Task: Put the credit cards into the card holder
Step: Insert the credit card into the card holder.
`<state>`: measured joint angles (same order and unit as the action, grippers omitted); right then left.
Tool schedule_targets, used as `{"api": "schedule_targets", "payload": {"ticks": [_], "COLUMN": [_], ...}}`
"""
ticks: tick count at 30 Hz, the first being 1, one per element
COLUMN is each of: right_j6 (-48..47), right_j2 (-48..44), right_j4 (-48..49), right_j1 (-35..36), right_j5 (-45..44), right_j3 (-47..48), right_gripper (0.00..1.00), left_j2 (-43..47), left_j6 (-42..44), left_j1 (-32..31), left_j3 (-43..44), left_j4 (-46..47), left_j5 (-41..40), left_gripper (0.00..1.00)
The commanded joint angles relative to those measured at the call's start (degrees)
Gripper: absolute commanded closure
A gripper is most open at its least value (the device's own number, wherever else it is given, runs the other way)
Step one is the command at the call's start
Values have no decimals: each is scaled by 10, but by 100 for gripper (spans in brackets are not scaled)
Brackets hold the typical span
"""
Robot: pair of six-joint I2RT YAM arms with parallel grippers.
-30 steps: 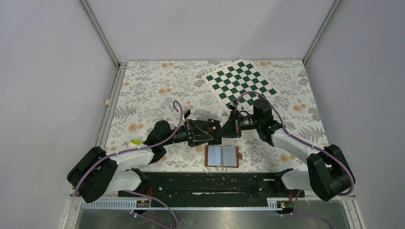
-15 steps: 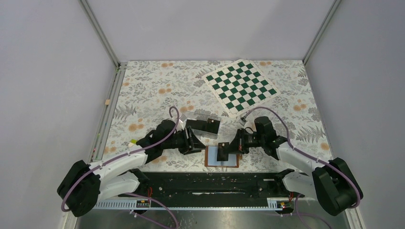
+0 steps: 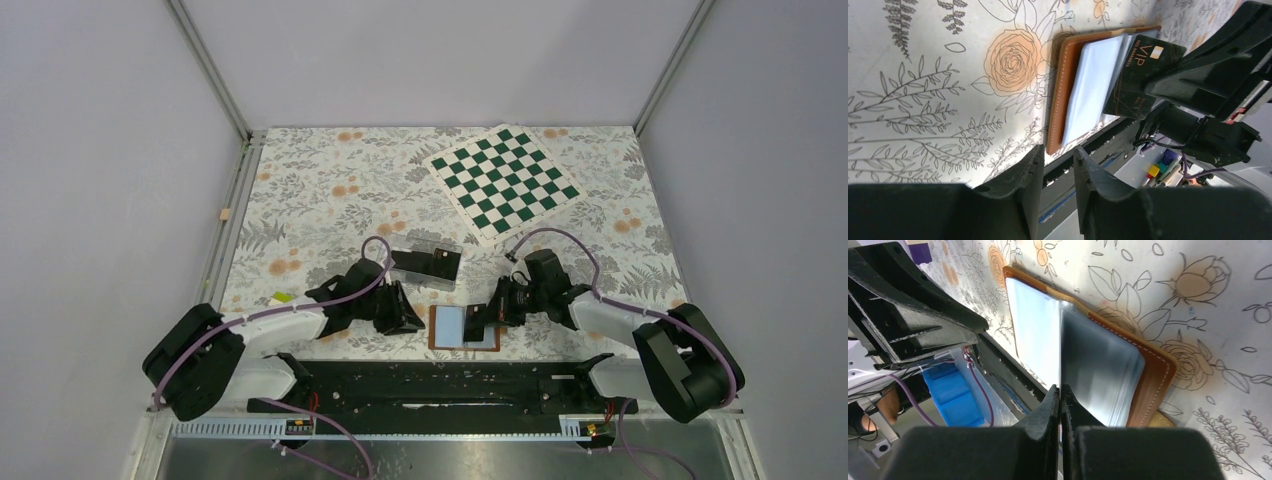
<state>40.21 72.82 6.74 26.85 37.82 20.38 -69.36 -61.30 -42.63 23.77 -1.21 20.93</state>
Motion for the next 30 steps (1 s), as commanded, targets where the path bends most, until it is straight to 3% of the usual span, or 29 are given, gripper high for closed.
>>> {"api": "schedule_targets", "payload": {"ticks": [1, 17, 30], "right_j6": [-20, 44, 56], "right_j2": [5, 65, 90], "right_j4": [17, 142, 170], "right_j1": [2, -1, -25], "right_j5": [-36, 6, 3], "right_j3": [13, -10, -24], "right_gripper": [100, 100, 100], "left_j2": [-37, -131, -139], "left_j6": [-5, -4, 5], "left_j1": [-11, -34, -40], "left_j3": [7, 47, 58], "left_j4": [55, 59, 59], "left_j5": [-6, 10, 25], "left_gripper": [73, 98, 100]}}
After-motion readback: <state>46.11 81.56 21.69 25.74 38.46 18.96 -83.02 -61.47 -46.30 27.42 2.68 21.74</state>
